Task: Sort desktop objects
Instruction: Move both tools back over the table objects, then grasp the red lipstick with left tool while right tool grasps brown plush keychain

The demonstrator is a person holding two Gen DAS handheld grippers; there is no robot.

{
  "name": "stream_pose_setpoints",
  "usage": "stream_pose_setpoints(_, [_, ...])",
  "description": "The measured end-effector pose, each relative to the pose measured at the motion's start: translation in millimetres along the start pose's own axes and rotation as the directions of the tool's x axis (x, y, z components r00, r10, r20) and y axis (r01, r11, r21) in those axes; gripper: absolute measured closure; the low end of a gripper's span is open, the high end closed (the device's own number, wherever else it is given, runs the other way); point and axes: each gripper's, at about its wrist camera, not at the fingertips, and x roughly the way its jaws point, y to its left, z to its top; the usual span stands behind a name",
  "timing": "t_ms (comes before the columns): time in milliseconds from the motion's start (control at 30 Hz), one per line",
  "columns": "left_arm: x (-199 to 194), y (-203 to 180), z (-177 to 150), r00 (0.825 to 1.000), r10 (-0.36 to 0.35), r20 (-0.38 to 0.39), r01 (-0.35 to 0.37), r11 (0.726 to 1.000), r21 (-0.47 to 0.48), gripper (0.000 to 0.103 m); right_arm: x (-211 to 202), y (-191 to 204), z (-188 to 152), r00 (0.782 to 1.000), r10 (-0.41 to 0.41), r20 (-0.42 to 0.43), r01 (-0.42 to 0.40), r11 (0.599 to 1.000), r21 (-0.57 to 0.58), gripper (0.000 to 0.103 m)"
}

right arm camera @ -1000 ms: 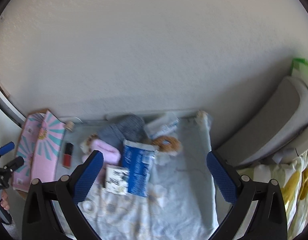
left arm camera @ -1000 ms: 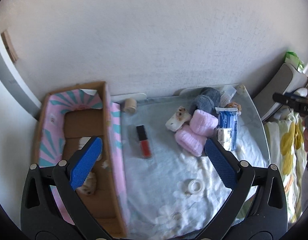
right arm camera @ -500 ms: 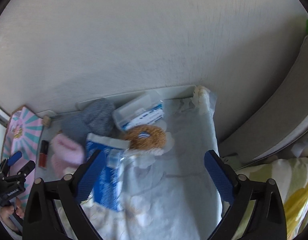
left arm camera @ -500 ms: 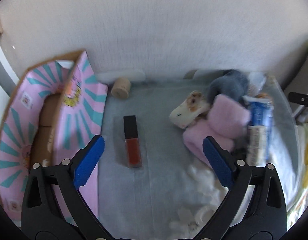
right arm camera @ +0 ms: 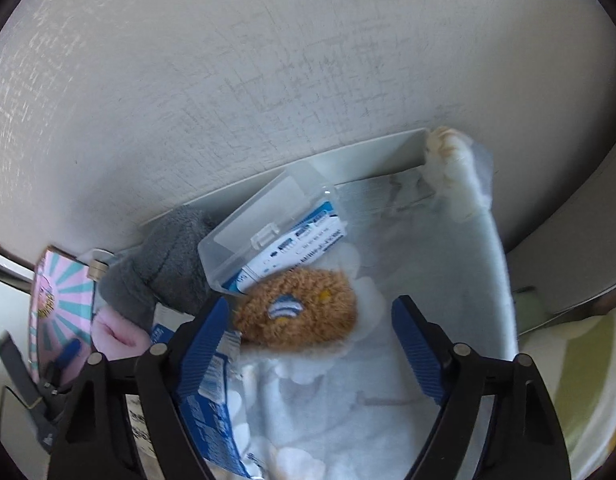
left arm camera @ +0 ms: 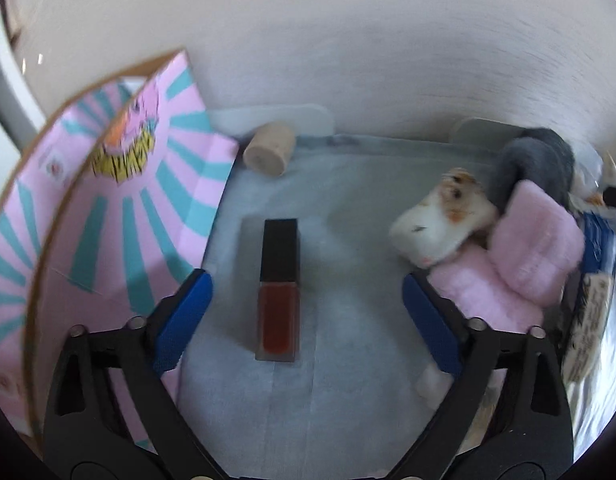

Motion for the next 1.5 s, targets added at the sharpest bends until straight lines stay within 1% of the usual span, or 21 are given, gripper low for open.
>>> stream_pose_setpoints(67, [7,3,1,1.000,-0.002,-0.023,0.002,1.000,-0.030,0.020,3,-4,1,1.000,0.028,-0.008,-0.027,0.999,0.039,0.032])
stream_pose_setpoints(133, [13,7,2,0.999,-0.003,-0.039,0.000,0.998,-0.057,0.031,6,-10,2,0.999,0.052,-0.018,-0.050,0.995,0.088,0.032])
stream_pose_setpoints(167, [15,9,2,0.999,0.000,-0.047,-0.003,0.998,-0.065,0.035,8,-14,1,0.998,0.060,-0.023,-0.057,0.992,0.117,0.035])
stream_pose_setpoints(200, [17,10,3,0.998,0.001,-0.055,-0.005,0.997,-0.074,0.043,10,-18,1,0.997,0.072,-0.026,-0.067,0.988,0.140,0.038])
stream_pose_setpoints(233, [19,12,3,0.998,-0.010,-0.057,0.005,0.996,-0.084,0.047,11,-20,0,0.996,0.086,-0.031,-0.080,0.984,0.159,0.041])
stream_pose_setpoints(267, [18,13,3,0.999,-0.017,-0.050,0.013,0.996,-0.092,0.050,14,-22,-2,0.994,0.101,-0.042,-0.092,0.980,0.176,0.046])
stream_pose_setpoints(333, [18,14,4,0.999,-0.012,-0.043,0.008,0.996,-0.090,0.060,16,-24,-6,0.992,0.119,-0.042,-0.109,0.975,0.192,0.048])
stream_pose_setpoints(367, [17,14,4,0.999,-0.013,-0.041,0.009,0.996,-0.089,0.063,16,-24,-7,0.992,0.121,-0.044,-0.110,0.975,0.195,0.053])
stream_pose_setpoints(433, [16,13,4,0.999,-0.011,-0.033,0.009,0.996,-0.083,0.076,16,-24,-10,0.991,0.128,-0.041,-0.117,0.971,0.207,0.058])
stream_pose_setpoints(500, [15,13,4,0.999,-0.020,-0.029,0.017,0.997,-0.075,0.085,12,-22,-13,0.993,0.115,-0.024,-0.109,0.975,0.195,0.065])
stream_pose_setpoints(633, [13,12,4,0.999,-0.035,-0.042,0.033,0.998,-0.057,0.085,-1,-25,-17,0.992,0.121,0.029,-0.124,0.972,0.201,0.069])
stream_pose_setpoints(833, [0,11,7,0.996,-0.073,-0.056,0.071,0.997,-0.034,0.085,-31,-31,-19,0.991,0.079,0.106,-0.098,0.977,0.190,0.071])
stream_pose_setpoints(1000, [-22,14,19,0.991,-0.116,-0.061,0.115,0.993,-0.012,0.085,-63,-37,-20,0.987,0.040,0.155,-0.069,0.979,0.191,0.074])
stream_pose_setpoints(1100, [-41,8,28,0.988,-0.142,-0.065,0.143,0.990,0.006,0.085,-85,-38,-22,0.983,0.030,0.183,-0.066,0.979,0.194,0.075])
stream_pose_setpoints(1167, [-52,10,36,0.986,-0.153,-0.059,0.154,0.988,0.019,0.085,-101,-34,-23,0.979,0.025,0.204,-0.064,0.981,0.185,0.076])
stream_pose_setpoints(1233, [-73,10,37,0.985,-0.166,-0.048,0.168,0.985,0.031,0.085,-106,-22,-8,0.974,0.028,0.224,-0.070,0.981,0.182,0.077])
stream_pose_setpoints(1300, [-89,13,43,0.984,-0.173,-0.034,0.174,0.984,0.046,0.085,-121,-11,-8,0.968,0.027,0.249,-0.071,0.983,0.169,0.077])
stream_pose_setpoints(1333, [-96,14,46,0.984,-0.174,-0.028,0.176,0.983,0.051,0.085,-126,2,-12,0.966,0.026,0.257,-0.069,0.985,0.159,0.077])
stream_pose_setpoints(1400, [-104,22,54,0.983,-0.181,-0.013,0.181,0.981,0.064,0.085,-140,13,-14,0.962,0.037,0.272,-0.078,0.987,0.142,0.077])
stream_pose_setpoints(1467, [-110,20,58,0.984,-0.180,-0.004,0.180,0.981,0.075,0.085,-143,30,-9,0.958,0.062,0.280,-0.098,0.989,0.115,0.077])
stream_pose_setpoints(1500, [-115,28,66,0.984,-0.178,0.001,0.177,0.981,0.079,0.085,-146,36,-9,0.957,0.073,0.280,-0.105,0.989,0.104,0.077])
